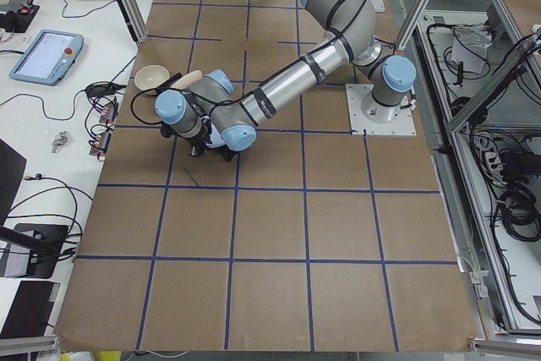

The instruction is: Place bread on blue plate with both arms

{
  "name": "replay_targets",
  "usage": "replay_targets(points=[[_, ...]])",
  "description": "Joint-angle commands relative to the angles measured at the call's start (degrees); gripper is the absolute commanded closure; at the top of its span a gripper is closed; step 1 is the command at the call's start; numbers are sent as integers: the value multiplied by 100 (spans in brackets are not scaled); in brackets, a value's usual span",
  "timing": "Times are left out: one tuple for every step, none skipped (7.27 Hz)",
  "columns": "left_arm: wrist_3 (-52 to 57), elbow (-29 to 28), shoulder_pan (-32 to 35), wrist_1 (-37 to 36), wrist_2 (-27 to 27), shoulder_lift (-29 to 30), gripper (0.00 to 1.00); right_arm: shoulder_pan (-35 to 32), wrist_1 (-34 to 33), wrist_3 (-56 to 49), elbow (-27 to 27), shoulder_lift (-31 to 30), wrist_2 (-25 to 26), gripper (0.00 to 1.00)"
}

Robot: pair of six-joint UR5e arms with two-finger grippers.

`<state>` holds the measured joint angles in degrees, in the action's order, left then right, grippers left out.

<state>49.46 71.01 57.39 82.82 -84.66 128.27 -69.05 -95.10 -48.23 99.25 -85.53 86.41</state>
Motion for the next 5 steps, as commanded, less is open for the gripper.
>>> replay_targets(points=[[-50, -78, 9, 67, -42, -117, 89, -1018, 833, 1309, -808, -69, -63, 89], [-51, -87, 9, 163, -68, -231, 89, -1588, 827, 1725, -897, -95, 24, 89], [-42, -53, 9, 303, -294, -415, 89, -1881, 818, 2130, -890, -148, 25, 89], [-25, 165, 9, 505, -331, -774, 89, -1997, 818, 2290, -855, -175, 25, 90], [-68, 385, 87, 681, -340, -1117, 89, -1998, 835, 2292, -811, -166, 25, 92]])
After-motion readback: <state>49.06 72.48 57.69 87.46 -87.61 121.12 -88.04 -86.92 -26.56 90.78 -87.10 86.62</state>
